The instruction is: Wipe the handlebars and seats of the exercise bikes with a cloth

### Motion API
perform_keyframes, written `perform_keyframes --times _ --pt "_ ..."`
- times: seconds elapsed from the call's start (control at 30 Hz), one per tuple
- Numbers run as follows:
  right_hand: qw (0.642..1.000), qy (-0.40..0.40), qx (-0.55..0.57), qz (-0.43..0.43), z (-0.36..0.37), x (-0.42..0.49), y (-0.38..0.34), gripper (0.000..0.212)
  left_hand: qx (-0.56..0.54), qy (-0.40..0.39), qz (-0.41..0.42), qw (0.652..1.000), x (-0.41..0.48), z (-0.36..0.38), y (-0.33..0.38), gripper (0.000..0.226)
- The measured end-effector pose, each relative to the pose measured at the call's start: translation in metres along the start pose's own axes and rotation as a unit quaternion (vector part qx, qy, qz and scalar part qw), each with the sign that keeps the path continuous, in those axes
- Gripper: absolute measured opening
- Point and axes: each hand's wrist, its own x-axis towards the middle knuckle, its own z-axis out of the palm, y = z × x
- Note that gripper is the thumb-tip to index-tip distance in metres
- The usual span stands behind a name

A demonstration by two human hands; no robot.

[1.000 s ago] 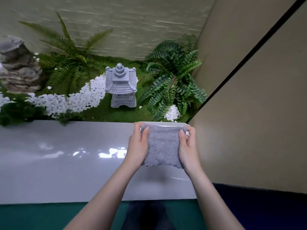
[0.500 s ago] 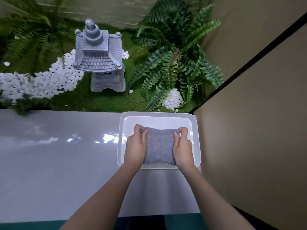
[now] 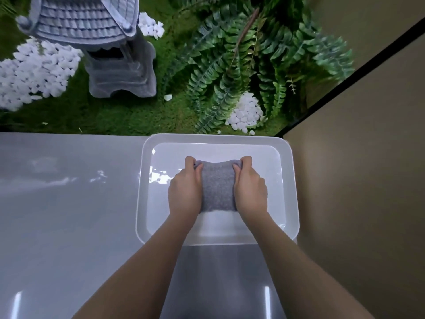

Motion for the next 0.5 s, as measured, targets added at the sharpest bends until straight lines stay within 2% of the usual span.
perform_keyframes --times 0.1,0.17,0.23,0.3,0.33,0.43,0.5 --pt "0.995 0.039 -0.097 0.004 0.002 -0.003 0.001 0.029 0.079 0.026 0.002 0.996 -0.004 -0.004 0.002 0.024" --pt "0.992 0.102 -0.078 -0.008 -0.003 -0.008 0.004 0.034 0.115 0.066 0.021 0.991 -0.006 -0.008 -0.001 0.033" --pt "0.982 0.136 -0.087 -0.102 -0.005 -0.012 0.009 0.04 0.159 0.082 0.106 0.978 -0.01 -0.008 -0.007 0.043" --pt "0.965 0.086 -0.157 -0.19 -0.001 -0.017 0.016 0.05 0.22 0.023 0.194 0.956 -0.015 -0.006 -0.015 0.056" --pt "0.96 0.045 -0.184 -0.205 0.0 -0.018 0.02 0.056 0.245 -0.015 0.222 0.944 -0.016 -0.005 -0.02 0.063" --pt "0.954 -0.05 -0.219 -0.2 0.001 -0.019 0.034 0.071 0.29 -0.088 0.23 0.925 -0.015 -0.009 -0.029 0.073" --pt "0.944 -0.077 -0.245 -0.21 -0.003 -0.014 0.037 0.076 0.31 -0.109 0.228 0.917 -0.013 -0.012 -0.029 0.076"
